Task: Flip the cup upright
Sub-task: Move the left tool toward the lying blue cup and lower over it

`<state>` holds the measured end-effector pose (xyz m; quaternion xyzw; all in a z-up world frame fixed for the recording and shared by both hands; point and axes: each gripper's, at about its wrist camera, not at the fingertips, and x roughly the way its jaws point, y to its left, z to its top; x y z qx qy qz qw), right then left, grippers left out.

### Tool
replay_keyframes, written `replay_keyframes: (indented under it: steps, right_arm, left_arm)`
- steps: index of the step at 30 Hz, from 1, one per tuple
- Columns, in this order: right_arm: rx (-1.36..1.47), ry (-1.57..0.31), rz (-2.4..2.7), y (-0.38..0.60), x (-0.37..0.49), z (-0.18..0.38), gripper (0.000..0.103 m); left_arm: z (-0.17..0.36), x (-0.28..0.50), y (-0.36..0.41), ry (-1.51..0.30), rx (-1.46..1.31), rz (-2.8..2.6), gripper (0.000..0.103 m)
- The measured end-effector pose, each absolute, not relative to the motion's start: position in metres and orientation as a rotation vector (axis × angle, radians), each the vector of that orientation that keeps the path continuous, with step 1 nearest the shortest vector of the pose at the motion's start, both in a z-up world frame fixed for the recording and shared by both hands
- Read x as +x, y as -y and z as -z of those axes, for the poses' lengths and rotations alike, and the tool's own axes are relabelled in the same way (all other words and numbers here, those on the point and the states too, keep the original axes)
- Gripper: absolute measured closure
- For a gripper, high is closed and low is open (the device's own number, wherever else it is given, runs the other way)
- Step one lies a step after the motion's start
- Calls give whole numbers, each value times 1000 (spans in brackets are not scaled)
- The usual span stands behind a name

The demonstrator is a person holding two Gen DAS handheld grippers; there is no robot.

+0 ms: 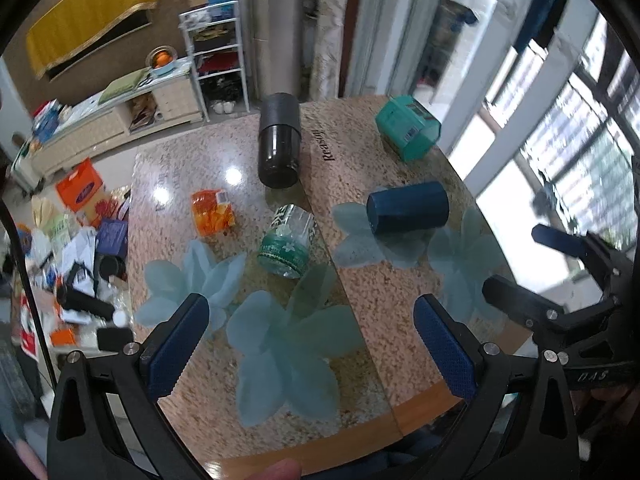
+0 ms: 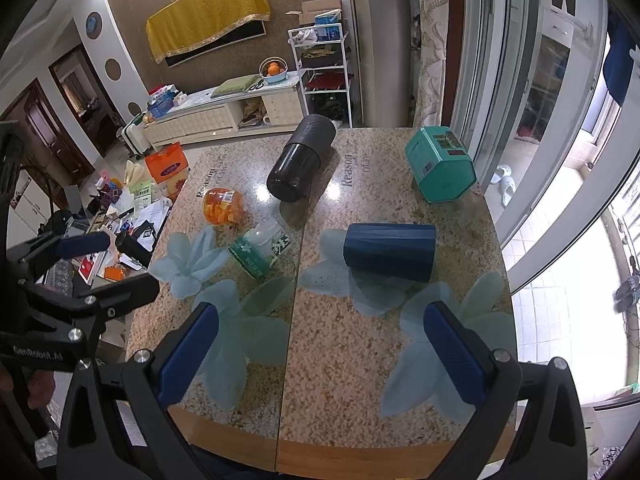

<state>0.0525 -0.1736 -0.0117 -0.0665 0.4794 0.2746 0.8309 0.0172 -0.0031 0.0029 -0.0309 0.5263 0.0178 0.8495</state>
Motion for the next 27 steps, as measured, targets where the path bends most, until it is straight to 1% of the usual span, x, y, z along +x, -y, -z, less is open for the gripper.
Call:
replay_keyframes:
  steps: [15,27]
  right_arm:
    - [14,-1111,-466,213,79,38,0]
    - [93,-1187,-345,242,91,63,0]
  left_arm:
    - [16,105,33,-1246,410,179,0]
    - [51,172,66,-1279,616,399,0]
